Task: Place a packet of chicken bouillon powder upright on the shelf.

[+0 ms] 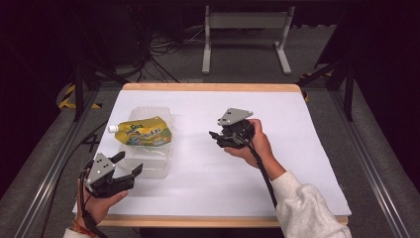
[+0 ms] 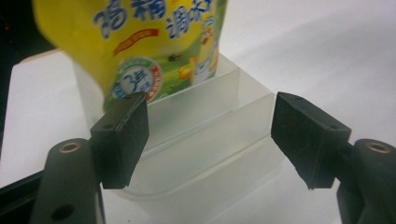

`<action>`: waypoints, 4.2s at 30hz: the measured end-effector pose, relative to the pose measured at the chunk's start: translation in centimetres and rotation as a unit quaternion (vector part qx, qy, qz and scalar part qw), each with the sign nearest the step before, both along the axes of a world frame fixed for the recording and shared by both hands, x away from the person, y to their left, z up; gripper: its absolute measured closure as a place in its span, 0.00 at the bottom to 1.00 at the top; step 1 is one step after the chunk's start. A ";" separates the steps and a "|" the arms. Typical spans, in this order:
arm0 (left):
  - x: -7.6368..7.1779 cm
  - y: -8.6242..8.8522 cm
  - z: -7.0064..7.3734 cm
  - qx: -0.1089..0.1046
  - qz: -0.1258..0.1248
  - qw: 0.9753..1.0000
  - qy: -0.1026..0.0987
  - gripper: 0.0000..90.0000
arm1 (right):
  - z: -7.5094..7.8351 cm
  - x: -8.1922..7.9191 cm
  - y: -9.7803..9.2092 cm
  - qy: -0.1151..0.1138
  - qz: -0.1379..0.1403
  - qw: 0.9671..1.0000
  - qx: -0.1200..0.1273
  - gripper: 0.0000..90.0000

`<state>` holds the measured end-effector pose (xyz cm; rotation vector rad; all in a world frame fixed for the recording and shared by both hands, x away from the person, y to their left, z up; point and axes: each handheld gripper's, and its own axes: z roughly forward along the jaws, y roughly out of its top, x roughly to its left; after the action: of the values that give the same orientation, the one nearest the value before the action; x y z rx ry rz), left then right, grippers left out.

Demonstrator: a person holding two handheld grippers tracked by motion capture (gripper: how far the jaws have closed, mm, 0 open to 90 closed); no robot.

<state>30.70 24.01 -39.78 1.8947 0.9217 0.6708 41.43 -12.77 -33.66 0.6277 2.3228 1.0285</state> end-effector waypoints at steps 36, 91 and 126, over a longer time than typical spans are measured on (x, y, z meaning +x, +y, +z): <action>-1.3 -6.9 -0.3 0.079 -0.100 0.992 0.002 0.17 | -2.4 -5.0 -8.9 -0.001 -0.021 0.999 -0.044 0.40; -0.7 -11.3 -4.4 0.125 -0.190 0.972 0.056 0.16 | -9.7 -12.9 -22.1 0.019 -0.160 0.987 0.011 0.19; -0.8 -11.9 -4.4 0.126 -0.203 0.969 0.059 0.14 | -10.0 -13.4 -22.0 0.004 -0.161 0.987 -0.001 0.18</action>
<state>29.90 12.15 -44.14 2.2840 0.5083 0.4445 28.01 -34.75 -43.61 0.9702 2.1359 0.8733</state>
